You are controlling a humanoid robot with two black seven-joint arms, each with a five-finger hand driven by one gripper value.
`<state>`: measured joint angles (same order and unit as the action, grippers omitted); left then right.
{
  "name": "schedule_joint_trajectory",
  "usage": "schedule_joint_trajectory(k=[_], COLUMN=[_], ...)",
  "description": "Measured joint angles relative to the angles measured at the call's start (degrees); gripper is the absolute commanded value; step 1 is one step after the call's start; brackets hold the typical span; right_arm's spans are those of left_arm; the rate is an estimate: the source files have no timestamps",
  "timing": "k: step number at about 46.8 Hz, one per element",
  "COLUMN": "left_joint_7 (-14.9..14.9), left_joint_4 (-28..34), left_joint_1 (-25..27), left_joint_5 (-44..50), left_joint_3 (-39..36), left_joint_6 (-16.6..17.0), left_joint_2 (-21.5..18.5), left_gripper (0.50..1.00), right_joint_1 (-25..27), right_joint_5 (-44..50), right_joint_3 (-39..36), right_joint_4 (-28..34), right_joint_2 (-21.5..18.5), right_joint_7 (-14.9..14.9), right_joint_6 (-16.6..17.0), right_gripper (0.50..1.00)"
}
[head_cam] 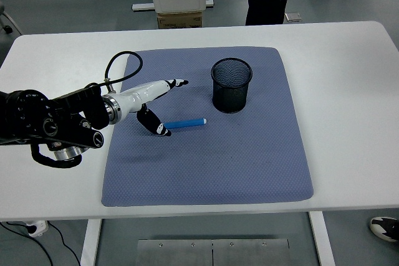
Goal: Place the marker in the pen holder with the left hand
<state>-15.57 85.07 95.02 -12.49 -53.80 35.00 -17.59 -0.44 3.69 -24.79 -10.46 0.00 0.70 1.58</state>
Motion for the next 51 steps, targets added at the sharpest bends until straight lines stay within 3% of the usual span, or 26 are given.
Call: schedule_joint_trajectory(k=[27, 51], left_joint_7=[-0.07, 0.1], left_joint_4=[-0.26, -1.6], left_joint_1=[1.39, -1.07], left_joint_5=[-0.16, -0.25], left_joint_3=[-1.22, -1.23], left_joint_6=[-1.06, 0.01], left_joint_2=[-0.44, 0.99], left_gripper=[1.0, 1.0], right_joint_1=[0.0, 0.0], right_joint_5=[0.0, 0.0], right_joint_3=[0.0, 0.0], right_joint_4=[0.0, 0.0], right_joint_2=[0.0, 0.0], right_joint_7=[0.0, 0.0], right_joint_6=[0.01, 0.0], right_gripper=[1.0, 1.0])
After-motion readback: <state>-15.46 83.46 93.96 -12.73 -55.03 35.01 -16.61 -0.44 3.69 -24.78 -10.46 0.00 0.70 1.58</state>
